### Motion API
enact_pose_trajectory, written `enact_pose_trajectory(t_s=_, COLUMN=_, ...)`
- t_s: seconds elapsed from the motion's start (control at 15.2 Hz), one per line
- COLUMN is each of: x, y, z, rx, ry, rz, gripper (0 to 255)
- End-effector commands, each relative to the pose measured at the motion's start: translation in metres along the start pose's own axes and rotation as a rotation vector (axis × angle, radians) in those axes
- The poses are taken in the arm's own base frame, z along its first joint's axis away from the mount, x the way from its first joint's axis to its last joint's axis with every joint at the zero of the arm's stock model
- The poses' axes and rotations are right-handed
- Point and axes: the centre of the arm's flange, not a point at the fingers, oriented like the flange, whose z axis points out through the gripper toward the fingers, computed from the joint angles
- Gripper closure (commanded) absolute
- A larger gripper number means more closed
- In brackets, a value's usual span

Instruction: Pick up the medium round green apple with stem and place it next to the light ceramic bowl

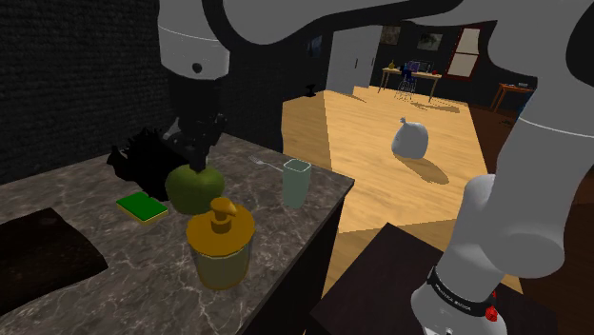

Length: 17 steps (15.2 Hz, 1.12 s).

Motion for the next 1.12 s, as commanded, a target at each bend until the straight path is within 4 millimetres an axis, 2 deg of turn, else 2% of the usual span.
enact_pose_trajectory(t_s=0.0, x=0.002, y=-0.026, z=-0.002, rx=0.000, ry=0.000, rz=0.002, gripper=255)
enact_pose_trajectory(t_s=1.06, x=-0.010, y=-0.237, z=-0.012, rx=0.000, ry=0.000, rz=0.002, gripper=255)
